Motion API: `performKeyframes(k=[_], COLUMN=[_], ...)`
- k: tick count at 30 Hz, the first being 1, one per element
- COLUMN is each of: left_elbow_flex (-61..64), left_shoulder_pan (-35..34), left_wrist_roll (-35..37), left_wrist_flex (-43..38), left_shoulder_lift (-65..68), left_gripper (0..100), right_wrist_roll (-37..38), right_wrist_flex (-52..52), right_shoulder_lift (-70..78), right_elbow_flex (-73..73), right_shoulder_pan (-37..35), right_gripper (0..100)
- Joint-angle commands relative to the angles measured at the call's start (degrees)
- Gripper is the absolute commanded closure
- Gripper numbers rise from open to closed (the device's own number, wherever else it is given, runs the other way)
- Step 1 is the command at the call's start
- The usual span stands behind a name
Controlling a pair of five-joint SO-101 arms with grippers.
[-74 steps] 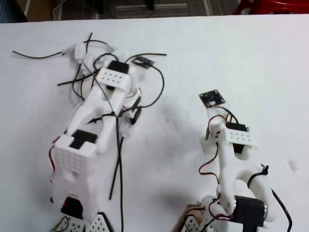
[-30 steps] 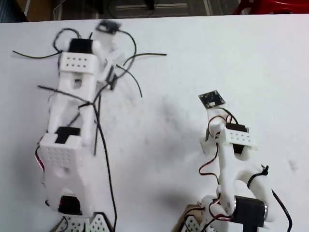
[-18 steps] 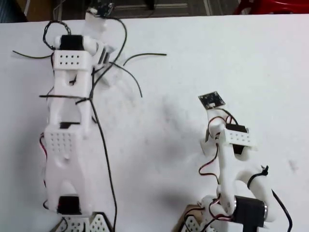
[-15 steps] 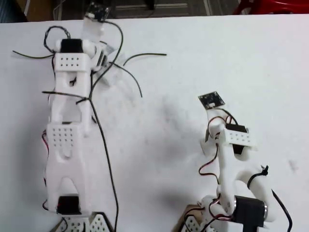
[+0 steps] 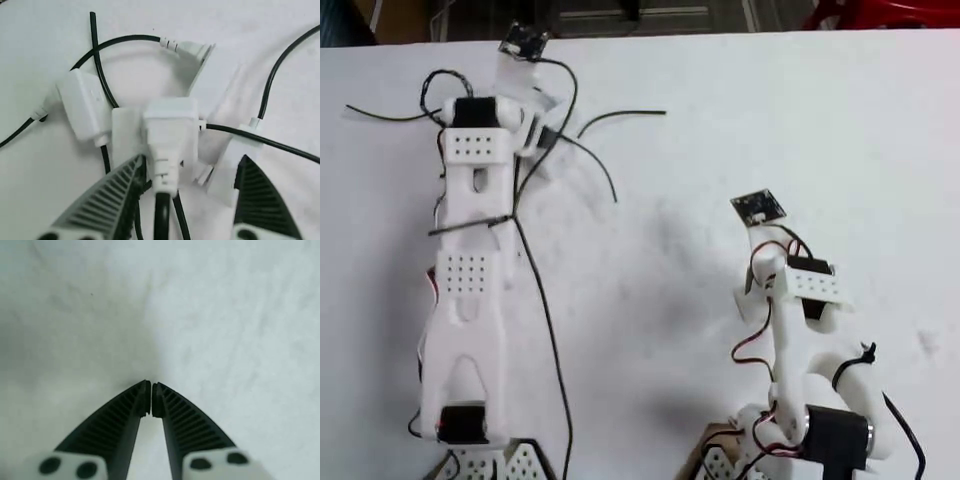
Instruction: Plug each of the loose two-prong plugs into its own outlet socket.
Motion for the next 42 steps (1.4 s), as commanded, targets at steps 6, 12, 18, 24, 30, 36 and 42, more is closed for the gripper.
performKeyframes(k=[6, 12, 18, 24, 30, 36, 42], left_elbow_flex=[-3.0, -2.2, 4.0, 2.0, -2.6, -2.3, -2.2], left_shoulder_pan=[-2.2, -1.6, 0.3, 1.4, 1.3, -0.3, -3.0], left_wrist_roll=[-0.4, -4.0, -0.8, 3.6, 3.7, 3.7, 3.8], left_wrist_flex=[7.8, 10.4, 10.1, 10.1, 14.1, 14.8, 14.9], left_shoulder_lift=[-16.4, -19.3, -19.3, -20.7, -32.0, -48.0, -64.0], left_gripper=[70, 64, 60, 58, 62, 63, 63], right_wrist_roll=[0.2, 0.2, 0.2, 0.2, 0.2, 0.1, 0.1], right_wrist_flex=[-0.2, -0.2, 0.0, 0.0, 0.0, -0.2, -0.5], right_shoulder_lift=[-1.5, -1.5, -1.5, -1.5, -1.5, -1.5, -2.1], right_elbow_flex=[0.3, 0.4, 0.4, 0.4, 0.4, 0.4, 0.0], right_shoulder_pan=[0.5, 0.5, 0.6, 0.6, 0.4, 0.4, 0.3], right_gripper=[97.8, 97.8, 97.9, 97.9, 97.9, 97.8, 97.8])
